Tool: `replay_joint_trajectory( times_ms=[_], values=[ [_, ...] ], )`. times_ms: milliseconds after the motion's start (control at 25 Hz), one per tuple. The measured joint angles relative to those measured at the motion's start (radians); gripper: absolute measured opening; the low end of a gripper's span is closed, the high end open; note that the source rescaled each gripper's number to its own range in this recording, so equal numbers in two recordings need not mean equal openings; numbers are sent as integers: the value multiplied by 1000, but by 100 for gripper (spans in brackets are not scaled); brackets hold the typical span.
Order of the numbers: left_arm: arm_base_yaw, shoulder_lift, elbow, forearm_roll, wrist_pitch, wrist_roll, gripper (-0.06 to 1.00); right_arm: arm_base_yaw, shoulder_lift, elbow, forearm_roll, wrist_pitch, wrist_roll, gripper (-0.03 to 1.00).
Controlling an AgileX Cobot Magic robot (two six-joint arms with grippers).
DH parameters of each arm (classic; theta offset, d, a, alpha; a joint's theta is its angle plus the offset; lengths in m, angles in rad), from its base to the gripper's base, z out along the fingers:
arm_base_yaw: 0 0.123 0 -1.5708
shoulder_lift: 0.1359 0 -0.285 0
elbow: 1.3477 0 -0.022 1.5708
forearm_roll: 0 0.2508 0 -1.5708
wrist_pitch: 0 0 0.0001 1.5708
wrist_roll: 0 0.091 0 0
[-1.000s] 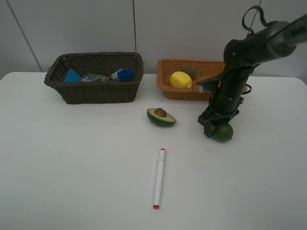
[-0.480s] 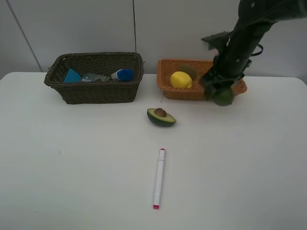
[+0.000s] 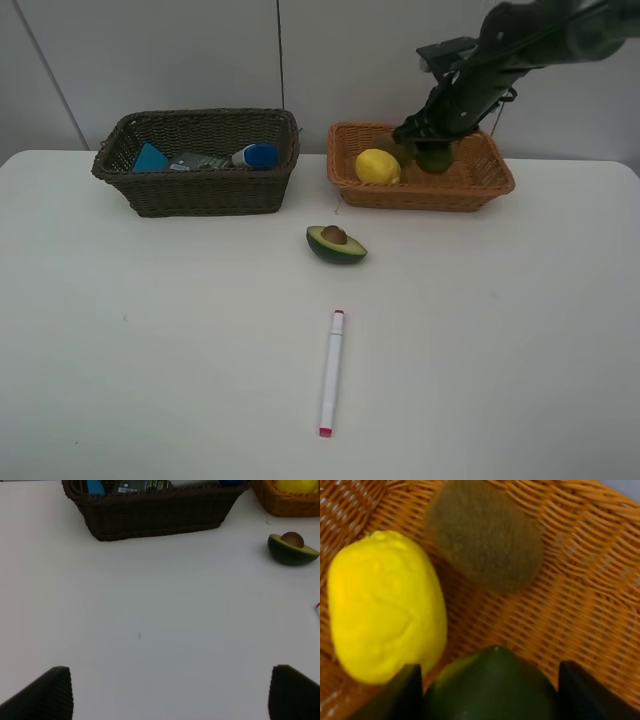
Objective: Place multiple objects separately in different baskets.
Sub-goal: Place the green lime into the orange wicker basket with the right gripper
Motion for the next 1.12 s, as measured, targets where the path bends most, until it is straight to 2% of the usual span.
replay_joint_trajectory(
  times_ms=[160, 400, 440, 520, 560, 720, 960, 1120],
  values=[
    [0, 0, 0, 0, 0, 0, 100, -3, 41, 0, -1, -70, 72, 53],
    [0, 0, 0, 0, 0, 0, 100, -7, 42, 0, -19, -88, 176, 55],
    [0, 0, 0, 0, 0, 0, 100, -7, 42, 0, -19, -85, 183, 61],
    [0, 0, 0, 0, 0, 0, 100, -7, 42, 0, -19, -80, 194, 82],
    [0, 0, 0, 0, 0, 0, 100, -7, 42, 0, -19, -76, 196, 89],
    [0, 0, 0, 0, 0, 0, 100, -7, 42, 0, -25, -56, 197, 97],
    [0, 0, 0, 0, 0, 0, 100, -7, -14, 0, -22, 57, 200, 99],
    [0, 0, 0, 0, 0, 0, 100, -7, -134, -1, 54, 208, 201, 99]
  ],
)
